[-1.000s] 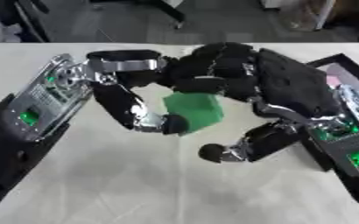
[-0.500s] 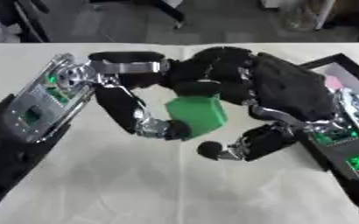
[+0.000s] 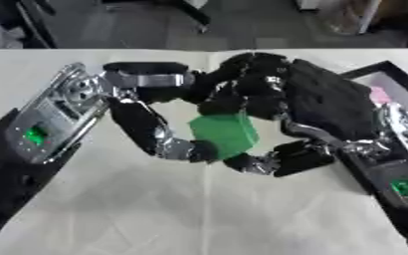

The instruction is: Pick up the objects with one hand, pass them to the other hand, and then place them into the box on the other side of the table.

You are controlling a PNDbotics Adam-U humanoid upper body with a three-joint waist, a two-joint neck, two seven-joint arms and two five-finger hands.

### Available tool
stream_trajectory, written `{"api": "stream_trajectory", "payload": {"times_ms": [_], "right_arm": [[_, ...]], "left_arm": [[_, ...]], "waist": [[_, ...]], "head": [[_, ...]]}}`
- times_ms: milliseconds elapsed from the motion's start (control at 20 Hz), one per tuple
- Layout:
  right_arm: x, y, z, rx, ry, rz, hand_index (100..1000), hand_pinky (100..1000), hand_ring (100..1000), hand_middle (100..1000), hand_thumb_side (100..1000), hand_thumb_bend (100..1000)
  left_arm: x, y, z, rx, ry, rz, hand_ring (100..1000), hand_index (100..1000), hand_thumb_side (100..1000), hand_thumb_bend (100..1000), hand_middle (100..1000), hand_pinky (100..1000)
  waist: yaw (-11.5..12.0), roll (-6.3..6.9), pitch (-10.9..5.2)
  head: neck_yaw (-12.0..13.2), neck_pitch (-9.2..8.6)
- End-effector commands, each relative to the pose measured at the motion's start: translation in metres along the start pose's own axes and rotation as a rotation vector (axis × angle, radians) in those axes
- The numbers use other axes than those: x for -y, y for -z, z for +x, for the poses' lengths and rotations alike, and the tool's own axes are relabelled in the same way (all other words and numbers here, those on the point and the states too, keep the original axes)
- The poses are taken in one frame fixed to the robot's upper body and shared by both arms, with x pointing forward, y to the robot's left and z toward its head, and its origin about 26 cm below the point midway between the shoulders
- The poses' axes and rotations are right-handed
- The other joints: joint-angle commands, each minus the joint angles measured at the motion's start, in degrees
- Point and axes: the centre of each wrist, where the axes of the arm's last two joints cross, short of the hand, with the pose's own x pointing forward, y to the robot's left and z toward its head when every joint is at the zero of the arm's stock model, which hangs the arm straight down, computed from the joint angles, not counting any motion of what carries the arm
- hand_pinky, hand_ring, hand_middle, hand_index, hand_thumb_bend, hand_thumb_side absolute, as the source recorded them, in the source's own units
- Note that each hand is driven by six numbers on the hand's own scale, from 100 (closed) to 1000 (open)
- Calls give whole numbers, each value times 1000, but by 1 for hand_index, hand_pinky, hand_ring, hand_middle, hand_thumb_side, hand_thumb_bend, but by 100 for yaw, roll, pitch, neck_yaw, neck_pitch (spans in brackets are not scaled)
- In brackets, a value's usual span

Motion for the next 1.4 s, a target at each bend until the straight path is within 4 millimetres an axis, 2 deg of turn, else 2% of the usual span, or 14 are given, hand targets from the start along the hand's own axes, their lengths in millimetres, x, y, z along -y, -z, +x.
{"api": "stream_trajectory", "payload": {"times_ms": [50,400,500,750,950,1150,1300,1400], "right_arm": [[3,-3,-4,-21,-20,-9,581,785,693,337,180,176],[3,-3,-3,-24,-8,-39,578,781,691,345,192,158],[3,-3,-4,-24,-7,-41,577,781,692,344,190,157],[4,-3,-5,-20,-12,-47,577,782,693,347,187,154],[7,-4,-6,-15,-29,-50,580,783,696,354,186,155],[10,-5,-9,-3,-56,-53,582,784,699,362,182,154],[14,-8,-11,5,-79,-56,583,785,701,367,178,154],[18,-11,-14,2,-103,-62,585,785,703,369,175,158]], "left_arm": [[-8,-2,14,32,44,10,558,713,470,230,500,747],[-11,-3,14,51,50,5,677,816,724,493,635,790],[-12,-4,13,55,54,-5,724,849,755,548,697,815],[-17,-9,9,51,66,-14,783,893,822,634,775,857],[-22,-15,-3,26,38,15,797,904,901,675,796,864],[-26,-22,-21,-3,-41,77,803,910,940,699,808,868],[-30,-34,-33,-40,-68,161,806,911,947,694,811,870],[-32,-45,-42,-69,-88,250,799,904,937,652,802,863]], "waist": [[-1,52,-128],[-9,53,-121],[-11,53,-121],[-18,49,-124],[-24,42,-125],[-24,30,-123],[-20,19,-123],[-19,11,-125]], "head": [[-11,-10],[-2,-10],[-2,-10],[-15,-10],[-17,-10],[-28,-10],[-44,-10],[-57,-10]]}}
